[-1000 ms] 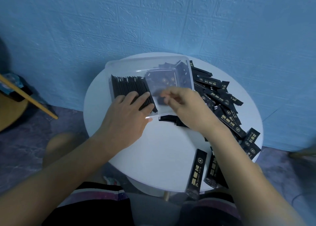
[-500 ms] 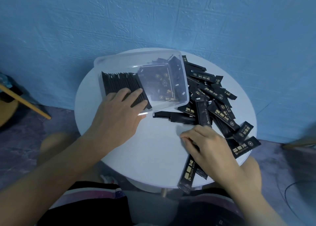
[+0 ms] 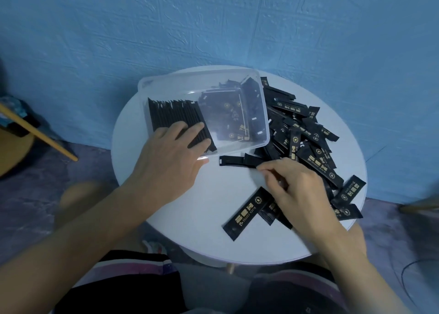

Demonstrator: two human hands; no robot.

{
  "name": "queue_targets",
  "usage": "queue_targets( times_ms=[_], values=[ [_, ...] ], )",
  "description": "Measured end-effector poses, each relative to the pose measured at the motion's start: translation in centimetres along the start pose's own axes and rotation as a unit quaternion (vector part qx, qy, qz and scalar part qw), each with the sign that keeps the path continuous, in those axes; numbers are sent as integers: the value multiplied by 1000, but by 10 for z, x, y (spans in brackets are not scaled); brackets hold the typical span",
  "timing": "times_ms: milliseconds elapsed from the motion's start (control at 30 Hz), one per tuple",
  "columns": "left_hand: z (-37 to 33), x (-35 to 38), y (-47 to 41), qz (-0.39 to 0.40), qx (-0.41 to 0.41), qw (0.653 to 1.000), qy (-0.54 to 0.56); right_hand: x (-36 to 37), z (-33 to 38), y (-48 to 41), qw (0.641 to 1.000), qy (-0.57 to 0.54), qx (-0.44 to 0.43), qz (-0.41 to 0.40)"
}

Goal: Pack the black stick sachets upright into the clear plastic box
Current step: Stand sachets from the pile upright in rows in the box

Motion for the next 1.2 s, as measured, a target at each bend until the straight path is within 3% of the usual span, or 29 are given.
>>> queue_targets(
  times_ms=[267,433,900,1200],
  values=[
    [-1,-2,1,2,0,1000,-5,-52,-39,49,997,25,75,7],
    [-1,1,0,21,-2,1000,-7,-53,-63,76,990,66,112,53],
    [0,1,-1,9,-5,1000,2,-42,-51,64,993,41,80,77],
    [1,1,-1,6,-8,1000,1,-31,-59,61,988,20,65,138]
  ],
)
Point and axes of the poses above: each hand's wrist, its own y-axis away from the middle knuckle, its own x-axis out of the palm, z = x × y, the point moved 10 cm from there along -y, towards the middle knuckle, and after that the axes turned 8 degrees about -y, right-handed, at the moved point
